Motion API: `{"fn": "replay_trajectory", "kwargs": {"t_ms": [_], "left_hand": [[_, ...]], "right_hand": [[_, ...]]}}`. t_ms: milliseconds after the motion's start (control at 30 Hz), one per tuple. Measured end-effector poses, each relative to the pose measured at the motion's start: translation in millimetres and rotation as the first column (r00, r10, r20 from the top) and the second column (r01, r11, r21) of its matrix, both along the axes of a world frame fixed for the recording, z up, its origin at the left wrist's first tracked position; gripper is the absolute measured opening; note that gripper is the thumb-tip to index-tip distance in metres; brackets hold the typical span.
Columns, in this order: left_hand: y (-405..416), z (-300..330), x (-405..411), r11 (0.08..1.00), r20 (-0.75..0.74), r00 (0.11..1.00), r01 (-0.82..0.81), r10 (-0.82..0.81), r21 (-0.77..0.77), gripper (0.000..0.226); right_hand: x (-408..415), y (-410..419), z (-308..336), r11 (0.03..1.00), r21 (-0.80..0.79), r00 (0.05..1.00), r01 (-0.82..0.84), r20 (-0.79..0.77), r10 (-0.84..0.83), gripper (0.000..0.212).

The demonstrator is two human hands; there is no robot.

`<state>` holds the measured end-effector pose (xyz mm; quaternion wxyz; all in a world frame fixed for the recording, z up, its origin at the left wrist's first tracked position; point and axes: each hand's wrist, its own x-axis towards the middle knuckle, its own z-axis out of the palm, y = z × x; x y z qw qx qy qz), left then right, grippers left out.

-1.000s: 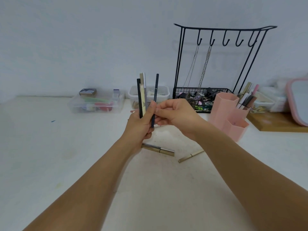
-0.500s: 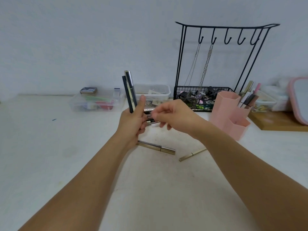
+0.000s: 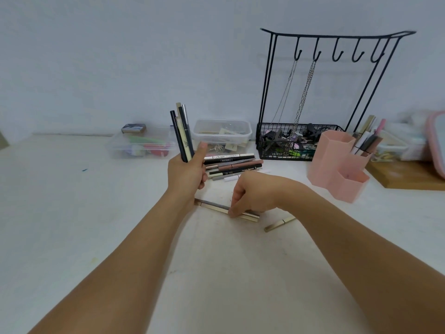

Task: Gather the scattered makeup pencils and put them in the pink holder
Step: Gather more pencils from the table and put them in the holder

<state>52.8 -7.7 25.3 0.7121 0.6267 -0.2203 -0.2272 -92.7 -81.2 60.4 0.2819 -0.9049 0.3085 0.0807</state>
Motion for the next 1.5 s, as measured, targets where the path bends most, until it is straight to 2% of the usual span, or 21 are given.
{"fn": "replay_trajectory", "kwargs": {"t_ms": [100, 267, 333, 433, 533, 633, 733, 867, 1033, 1133, 1200, 1267, 1300, 1400, 1500], "left_hand": [[0.6, 2.2, 1.3, 0.998, -0.043, 0.998, -0.055, 0.054, -0.020, 0.043], [2.0, 8.6, -2.1, 0.985, -0.106, 0.989, -0.120, 0.107, -0.127, 0.047], [1.8, 9.5, -7.0, 0.992, -0.126, 0.992, -0.038, 0.022, -0.121, 0.047], [0.4, 8.0, -19.7, 0.977, -0.179, 0.964, 0.174, -0.195, -0.123, 0.045], [-0.9, 5.7, -28.9, 0.928, -0.107, 0.925, 0.351, -0.364, -0.127, 0.045], [-0.4, 2.5, -31.3, 0.876, -0.007, 0.880, 0.471, -0.475, -0.107, 0.050], [1.7, 0.3, -32.0, 0.839, 0.025, 0.842, 0.538, -0.538, -0.082, 0.051], [4.5, 0.6, -33.6, 0.827, -0.026, 0.827, 0.561, -0.562, -0.037, 0.062], [3.6, 2.1, -34.5, 0.838, -0.055, 0.837, 0.545, -0.544, 0.009, 0.046], [2.4, 2.0, -32.1, 0.878, -0.043, 0.878, 0.478, -0.477, 0.025, 0.047], [1.1, 3.2, -28.3, 0.918, -0.058, 0.917, 0.396, -0.394, 0.012, 0.049], [0.0, 3.9, -23.0, 0.952, -0.074, 0.949, 0.307, -0.307, -0.011, 0.050], [-0.7, 3.9, -21.2, 0.962, -0.075, 0.959, 0.272, -0.273, -0.023, 0.050], [-2.3, 3.5, -19.2, 0.978, -0.082, 0.975, 0.203, -0.206, -0.046, 0.049], [-2.1, 2.7, -17.1, 0.986, -0.094, 0.982, 0.160, -0.164, -0.050, 0.047]], "right_hand": [[-4.6, -5.1, 1.9, 0.992, 0.119, 0.998, 0.050, 0.038, -0.055, 0.024], [-21.4, -30.2, 17.8, 0.928, 0.347, 0.955, 0.133, 0.206, -0.214, 0.012], [-23.2, -35.2, 21.8, 0.892, 0.437, 0.892, 0.113, 0.352, -0.285, 0.012], [-17.3, -31.5, 23.2, 0.863, 0.504, 0.729, 0.043, 0.574, -0.372, 0.016], [-10.6, -22.3, 23.9, 0.831, 0.555, 0.635, -0.033, 0.654, -0.411, 0.010], [-6.3, -15.8, 18.4, 0.879, 0.477, 0.643, -0.006, 0.675, -0.362, 0.006], [-3.7, -13.1, 11.5, 0.886, 0.462, 0.668, 0.032, 0.649, -0.363, 0.007], [-1.7, -13.7, 5.7, 0.887, 0.451, 0.649, 0.099, 0.646, -0.401, 0.009], [-0.7, -14.6, -2.9, 0.915, 0.396, 0.640, 0.074, 0.685, -0.348, 0.012], [0.1, -11.5, -2.4, 0.967, 0.253, 0.687, -0.007, 0.704, -0.179, 0.009], [0.7, -12.5, -0.2, 0.980, 0.195, 0.724, -0.034, 0.681, -0.110, 0.015], [0.6, -19.5, -0.9, 0.992, 0.129, 0.751, 0.007, 0.654, -0.090, 0.024], [-1.2, -25.0, -1.6, 0.997, 0.039, 0.769, 0.063, 0.635, -0.073, 0.025], [-13.6, -46.9, -7.0, 0.933, -0.301, 0.889, 0.199, 0.455, -0.043, 0.024], [-24.7, -61.8, -19.6, 0.889, -0.408, 0.963, 0.209, 0.246, -0.113, 0.035]]}}
